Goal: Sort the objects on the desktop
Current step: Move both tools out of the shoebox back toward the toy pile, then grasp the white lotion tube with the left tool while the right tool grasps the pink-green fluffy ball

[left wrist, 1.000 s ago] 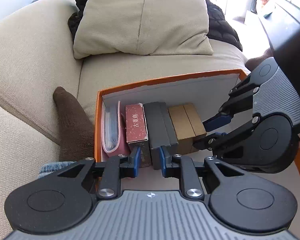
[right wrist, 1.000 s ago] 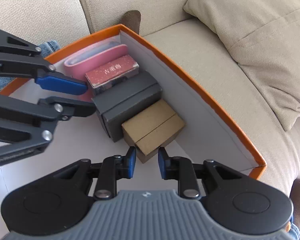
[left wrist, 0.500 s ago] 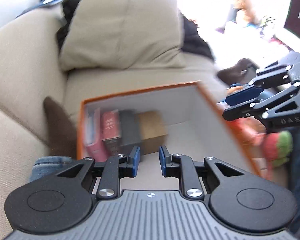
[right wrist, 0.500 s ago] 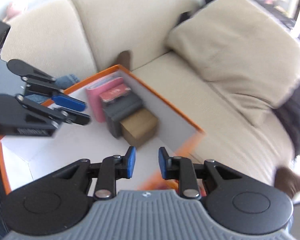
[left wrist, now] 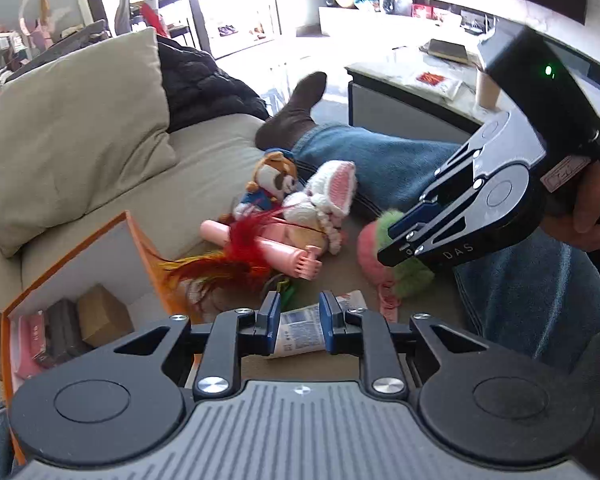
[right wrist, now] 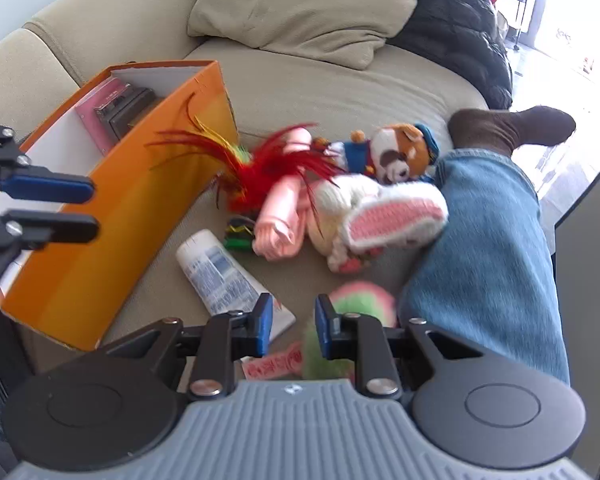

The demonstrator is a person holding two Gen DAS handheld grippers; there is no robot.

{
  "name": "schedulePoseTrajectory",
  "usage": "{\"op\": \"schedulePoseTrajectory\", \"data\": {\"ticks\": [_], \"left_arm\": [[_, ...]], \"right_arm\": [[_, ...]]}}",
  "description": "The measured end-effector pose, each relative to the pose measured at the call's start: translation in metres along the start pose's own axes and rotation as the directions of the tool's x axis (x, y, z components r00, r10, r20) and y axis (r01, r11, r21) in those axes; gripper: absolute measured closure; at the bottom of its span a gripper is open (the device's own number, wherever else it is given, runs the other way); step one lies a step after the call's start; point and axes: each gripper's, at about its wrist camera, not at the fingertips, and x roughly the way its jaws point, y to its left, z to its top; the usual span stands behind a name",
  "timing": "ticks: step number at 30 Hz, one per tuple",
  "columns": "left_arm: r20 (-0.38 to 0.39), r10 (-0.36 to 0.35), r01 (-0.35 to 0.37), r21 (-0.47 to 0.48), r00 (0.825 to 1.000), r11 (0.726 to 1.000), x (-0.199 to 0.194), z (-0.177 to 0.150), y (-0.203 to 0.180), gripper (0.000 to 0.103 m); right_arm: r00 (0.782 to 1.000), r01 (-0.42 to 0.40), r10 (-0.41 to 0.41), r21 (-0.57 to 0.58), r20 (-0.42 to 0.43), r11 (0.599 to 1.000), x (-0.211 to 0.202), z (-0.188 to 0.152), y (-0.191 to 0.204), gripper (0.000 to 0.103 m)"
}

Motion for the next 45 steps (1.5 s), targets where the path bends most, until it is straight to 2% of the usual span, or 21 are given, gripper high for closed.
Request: {"op": "schedulePoseTrajectory", "data": {"ticks": [5,9,11,12,14,16,21,23,25,27,30,36,39,43,45], "left_arm": [[-0.070,0.053,-0.047,0.085,0.996,0.995,0.044,-0.007,-0.039,0.078],[-0.088,0.106,-0.091,0.155,0.990,0.984,0.065,-0.012,-0.057,0.066],[-0.094,0.143,-0.119,0.223,0.985,0.968,0.074,-0.016,-0.066,0.054],[-0.096,0.160,-0.131,0.258,0.982,0.957,0.079,-0.018,-0.072,0.050],[-0.110,0.184,-0.141,0.316,0.977,0.938,0.090,-0.022,-0.079,0.050],[-0.119,0.211,-0.156,0.363,0.970,0.919,0.098,-0.026,-0.084,0.050],[-0.126,0.273,-0.167,0.533,0.954,0.830,0.114,-0.040,-0.094,0.050],[-0.129,0.299,-0.162,0.609,0.946,0.776,0.121,-0.049,-0.100,0.050],[-0.103,0.308,-0.165,0.665,0.946,0.729,0.124,-0.055,-0.104,0.050],[-0.092,0.319,-0.168,0.695,0.943,0.699,0.128,-0.057,-0.108,0.050],[-0.090,0.320,-0.163,0.715,0.943,0.680,0.134,-0.057,-0.109,0.052],[-0.080,0.302,-0.165,0.694,0.950,0.701,0.141,-0.052,-0.109,0.072],[-0.050,0.315,-0.202,0.669,0.948,0.715,0.140,-0.049,-0.108,0.080],[-0.019,0.352,-0.277,0.580,0.936,0.766,0.129,-0.036,-0.095,0.092],[0.000,0.356,-0.306,0.510,0.935,0.804,0.116,-0.027,-0.083,0.094]], "right_arm": [[0.999,-0.023,0.021,0.072,0.034,0.997,-0.003,-0.027,-0.021,0.078],[0.999,-0.018,0.014,0.091,0.045,0.996,0.002,-0.037,-0.033,0.078],[0.998,-0.033,0.028,0.087,0.064,0.996,0.000,-0.038,-0.035,0.076],[0.997,-0.030,0.024,0.079,0.072,0.996,-0.001,-0.038,-0.035,0.070],[0.997,-0.003,0.000,0.038,0.081,0.999,-0.003,-0.037,-0.034,0.066],[0.998,0.032,-0.032,-0.006,0.054,0.999,0.002,-0.036,-0.034,0.065],[0.999,0.028,-0.026,-0.052,0.023,0.998,0.012,-0.036,-0.038,0.065],[0.999,0.024,-0.022,-0.050,0.025,0.998,0.014,-0.035,-0.039,0.065],[0.999,0.019,-0.018,-0.049,0.028,0.999,0.015,-0.035,-0.039,0.064],[1.000,0.018,-0.017,-0.055,0.027,0.998,0.017,-0.035,-0.039,0.063],[1.000,0.020,-0.019,-0.068,0.018,0.998,0.019,-0.035,-0.037,0.063],[1.000,0.020,-0.020,-0.088,0.004,0.996,0.021,-0.035,-0.036,0.063],[1.000,0.016,-0.016,-0.090,0.000,0.996,0.021,-0.034,-0.037,0.062],[1.000,-0.004,0.003,-0.091,-0.005,0.996,0.018,-0.034,-0.036,0.058],[1.000,-0.002,0.001,-0.094,-0.011,0.996,0.019,-0.033,-0.035,0.057]]}}
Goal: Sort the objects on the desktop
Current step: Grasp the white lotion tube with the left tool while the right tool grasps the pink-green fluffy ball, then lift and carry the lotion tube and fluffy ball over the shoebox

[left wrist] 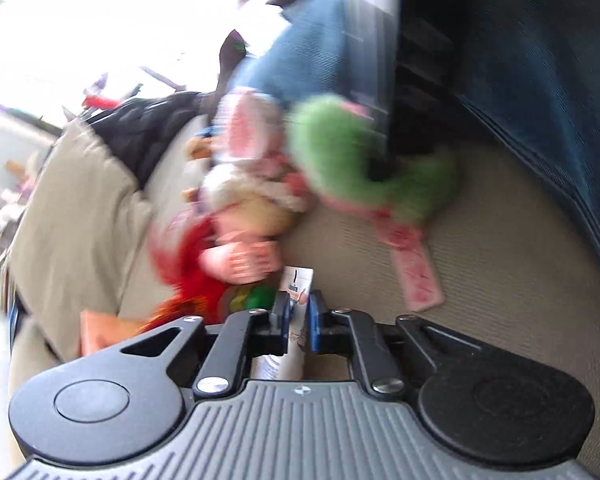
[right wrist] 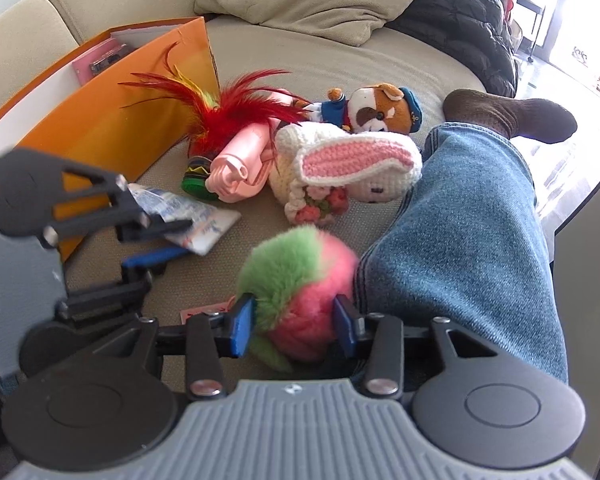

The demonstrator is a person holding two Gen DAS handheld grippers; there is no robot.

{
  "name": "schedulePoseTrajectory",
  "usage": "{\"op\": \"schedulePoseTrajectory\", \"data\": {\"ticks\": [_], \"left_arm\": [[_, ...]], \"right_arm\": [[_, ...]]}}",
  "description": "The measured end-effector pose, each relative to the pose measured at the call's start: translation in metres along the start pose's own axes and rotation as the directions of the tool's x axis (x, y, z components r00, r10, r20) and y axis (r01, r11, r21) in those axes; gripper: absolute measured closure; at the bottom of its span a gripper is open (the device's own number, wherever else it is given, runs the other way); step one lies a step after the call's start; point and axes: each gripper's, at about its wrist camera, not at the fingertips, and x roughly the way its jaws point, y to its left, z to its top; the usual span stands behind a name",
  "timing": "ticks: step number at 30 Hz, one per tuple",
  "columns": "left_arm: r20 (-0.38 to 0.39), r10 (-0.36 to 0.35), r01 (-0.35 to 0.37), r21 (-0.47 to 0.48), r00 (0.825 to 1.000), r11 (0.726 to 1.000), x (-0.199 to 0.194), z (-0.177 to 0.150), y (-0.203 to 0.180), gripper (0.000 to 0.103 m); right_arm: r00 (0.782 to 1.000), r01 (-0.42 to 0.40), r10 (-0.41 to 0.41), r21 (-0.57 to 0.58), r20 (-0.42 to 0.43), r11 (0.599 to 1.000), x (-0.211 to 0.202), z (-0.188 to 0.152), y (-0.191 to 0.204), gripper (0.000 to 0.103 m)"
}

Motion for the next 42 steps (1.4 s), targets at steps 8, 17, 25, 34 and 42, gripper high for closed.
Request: {"op": "schedulePoseTrajectory", "data": {"ticks": [8,17,25,34,42], "left_arm": [[0.053,-0.098,0.111,-0.441,0.994,0.891,-0.031,-0.020,0.074,0.095],[0.065,-0.140,0.149,-0.643,0.988,0.752,-0.062,-0.052,0.084,0.096],[0.070,-0.194,0.183,-0.734,0.978,0.654,-0.082,-0.075,0.082,0.096],[0.083,-0.216,0.208,-0.723,0.973,0.659,-0.086,-0.079,0.077,0.095],[0.053,-0.262,0.219,-0.717,0.964,0.662,-0.075,-0.074,0.084,0.094]], "right_arm": [[0.998,0.023,-0.026,-0.059,-0.052,0.998,0.015,0.013,0.009,0.051],[0.983,0.060,-0.081,-0.126,-0.167,0.990,0.056,0.022,0.020,0.049],[0.993,-0.028,0.024,-0.030,-0.119,0.999,0.038,0.021,0.029,0.060],[0.985,-0.167,0.164,-0.066,-0.048,0.984,0.015,0.017,0.077,0.061],[0.980,-0.197,0.193,-0.100,-0.045,0.975,0.017,0.022,0.091,0.061]]}}
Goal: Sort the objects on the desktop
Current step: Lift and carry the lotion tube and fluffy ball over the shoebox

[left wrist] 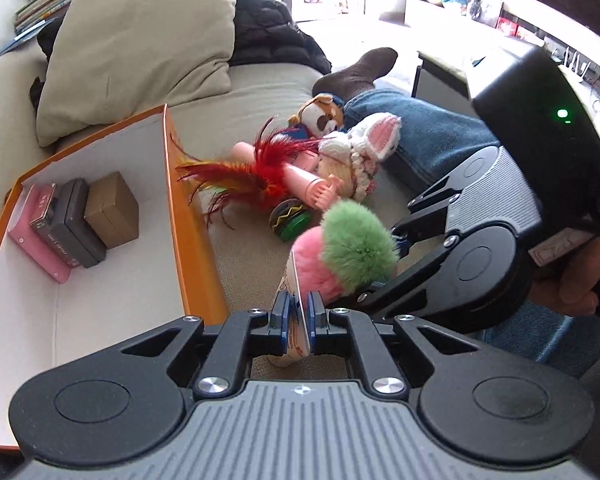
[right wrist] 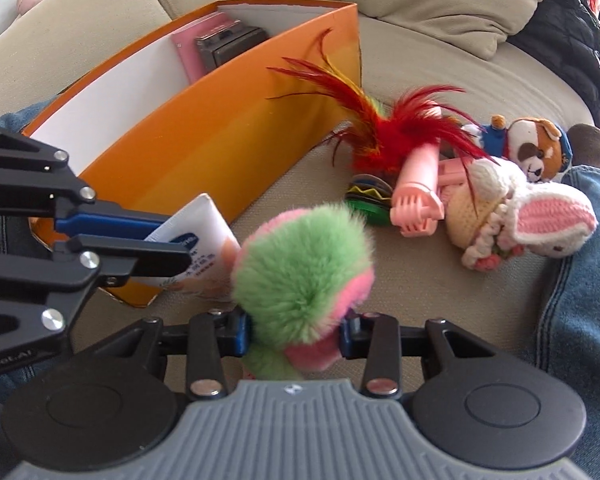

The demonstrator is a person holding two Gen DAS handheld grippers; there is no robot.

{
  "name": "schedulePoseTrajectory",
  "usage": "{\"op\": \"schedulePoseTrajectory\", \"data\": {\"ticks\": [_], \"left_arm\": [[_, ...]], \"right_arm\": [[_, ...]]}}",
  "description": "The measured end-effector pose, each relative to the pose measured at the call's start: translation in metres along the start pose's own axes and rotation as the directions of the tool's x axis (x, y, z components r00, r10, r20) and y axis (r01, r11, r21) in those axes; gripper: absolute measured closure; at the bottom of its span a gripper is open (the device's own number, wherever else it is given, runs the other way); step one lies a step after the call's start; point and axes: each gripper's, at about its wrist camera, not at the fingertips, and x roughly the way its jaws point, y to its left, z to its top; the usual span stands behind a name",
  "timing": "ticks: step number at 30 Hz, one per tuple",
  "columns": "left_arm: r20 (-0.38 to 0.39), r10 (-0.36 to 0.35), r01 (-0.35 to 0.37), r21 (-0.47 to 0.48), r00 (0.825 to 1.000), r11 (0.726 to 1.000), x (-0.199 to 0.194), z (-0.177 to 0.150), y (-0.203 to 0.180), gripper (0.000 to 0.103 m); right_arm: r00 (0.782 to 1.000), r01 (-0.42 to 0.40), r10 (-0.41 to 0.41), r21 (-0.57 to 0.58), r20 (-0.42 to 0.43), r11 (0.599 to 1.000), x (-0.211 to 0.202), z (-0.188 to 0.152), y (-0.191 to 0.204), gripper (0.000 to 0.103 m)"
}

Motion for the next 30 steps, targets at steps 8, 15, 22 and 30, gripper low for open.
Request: {"op": "schedulePoseTrajectory", "data": {"ticks": [8,15,22,30], "left_arm": [[0.008,0.012,-0.012,-0.048,1.000,0.999,-0.003,0.004,0.007,0.098],[0.110,-0.038,0.050,-0.113,0.993,0.992,-0.049,0.014,0.020,0.098],[0.251,-0.010,0.054,-0.167,0.968,0.984,-0.112,0.029,0.059,0.098],[0.283,0.112,-0.052,-0.212,0.952,0.976,-0.138,0.048,0.120,0.098]], "right_arm": [[0.999,0.039,-0.039,0.005,0.026,0.999,-0.016,-0.004,0.003,0.061],[0.992,0.081,-0.079,-0.013,0.095,0.997,-0.048,0.014,0.017,0.061],[0.979,0.107,-0.095,-0.058,0.182,0.993,-0.081,0.045,0.040,0.061],[0.960,0.111,-0.069,-0.145,0.272,0.983,-0.095,0.102,0.080,0.061]]}}
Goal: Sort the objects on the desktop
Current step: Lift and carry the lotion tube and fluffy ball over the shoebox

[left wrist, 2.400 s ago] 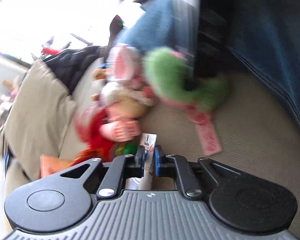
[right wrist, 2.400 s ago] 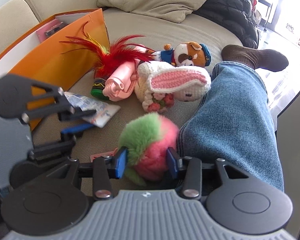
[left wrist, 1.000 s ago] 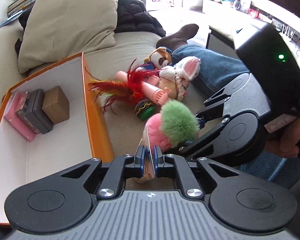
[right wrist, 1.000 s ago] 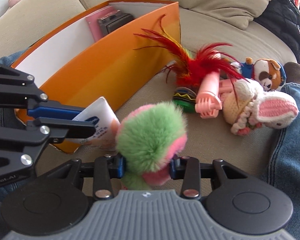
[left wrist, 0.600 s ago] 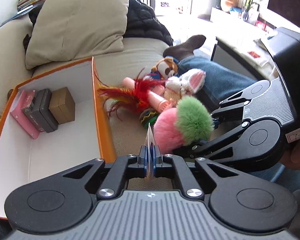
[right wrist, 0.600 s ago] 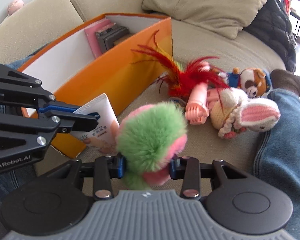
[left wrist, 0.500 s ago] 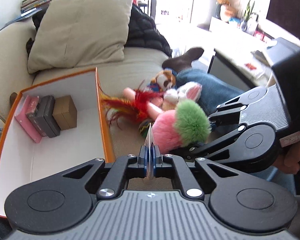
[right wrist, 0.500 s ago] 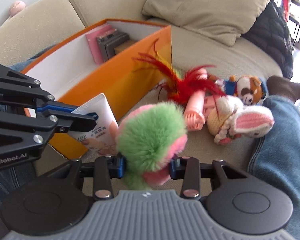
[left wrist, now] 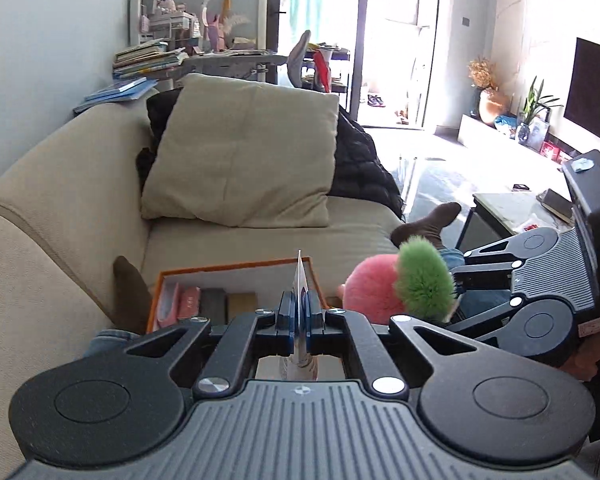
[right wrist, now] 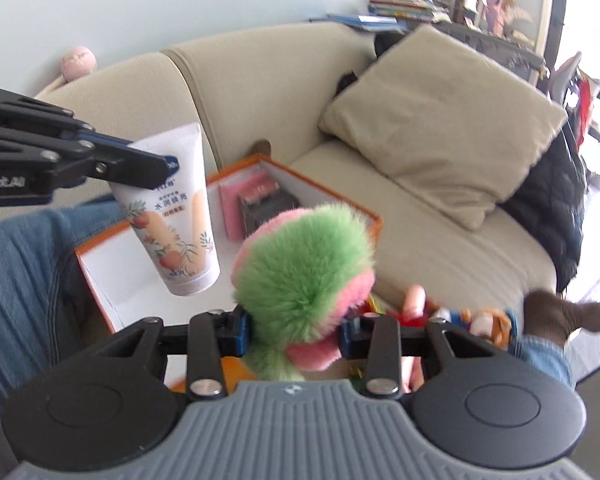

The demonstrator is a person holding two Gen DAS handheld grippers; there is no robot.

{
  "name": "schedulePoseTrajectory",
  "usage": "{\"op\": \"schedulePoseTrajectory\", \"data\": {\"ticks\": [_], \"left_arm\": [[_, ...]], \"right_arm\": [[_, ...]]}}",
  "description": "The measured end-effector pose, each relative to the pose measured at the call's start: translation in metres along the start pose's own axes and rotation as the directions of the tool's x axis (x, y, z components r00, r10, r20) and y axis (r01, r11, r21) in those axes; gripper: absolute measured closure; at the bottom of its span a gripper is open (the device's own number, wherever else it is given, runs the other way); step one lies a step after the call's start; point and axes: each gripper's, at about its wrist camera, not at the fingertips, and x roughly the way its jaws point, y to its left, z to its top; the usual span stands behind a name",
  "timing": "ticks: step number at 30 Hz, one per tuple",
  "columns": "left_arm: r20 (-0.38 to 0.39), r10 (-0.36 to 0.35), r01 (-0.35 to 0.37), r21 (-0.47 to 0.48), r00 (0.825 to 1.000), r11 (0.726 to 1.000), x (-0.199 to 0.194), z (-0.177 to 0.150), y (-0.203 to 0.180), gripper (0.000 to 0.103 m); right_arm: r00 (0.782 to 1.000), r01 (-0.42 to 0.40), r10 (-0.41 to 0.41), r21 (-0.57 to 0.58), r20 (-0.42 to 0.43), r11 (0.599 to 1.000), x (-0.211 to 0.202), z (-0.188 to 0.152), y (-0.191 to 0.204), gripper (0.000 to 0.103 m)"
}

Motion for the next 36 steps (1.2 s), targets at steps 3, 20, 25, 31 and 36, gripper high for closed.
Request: {"op": "schedulePoseTrajectory", "data": {"ticks": [3,20,25,31,36], "left_arm": [[0.008,0.030,-0.030,-0.024,1.000,0.999,0.004,0.009,0.024,0.098],[-0.125,-0.178,0.160,-0.141,0.976,0.977,0.132,0.015,0.079,0.098],[-0.161,-0.190,0.174,-0.107,0.969,0.979,0.175,0.013,0.067,0.098],[-0.180,-0.157,0.142,-0.097,0.971,0.985,0.204,0.002,0.071,0.099],[-0.186,-0.158,0.142,-0.093,0.970,0.985,0.208,-0.008,0.074,0.099]], "right_arm": [[0.999,-0.022,0.022,-0.018,0.032,1.000,0.007,0.028,0.010,0.061],[0.998,0.029,-0.021,0.126,-0.062,0.992,0.103,0.083,-0.032,0.061],[0.997,0.032,-0.018,0.203,-0.073,0.979,0.113,0.080,-0.060,0.061],[0.993,-0.009,0.033,0.207,-0.114,0.978,0.134,0.075,-0.064,0.061],[0.985,-0.055,0.079,0.156,-0.156,0.986,0.147,0.068,-0.059,0.061]]}}
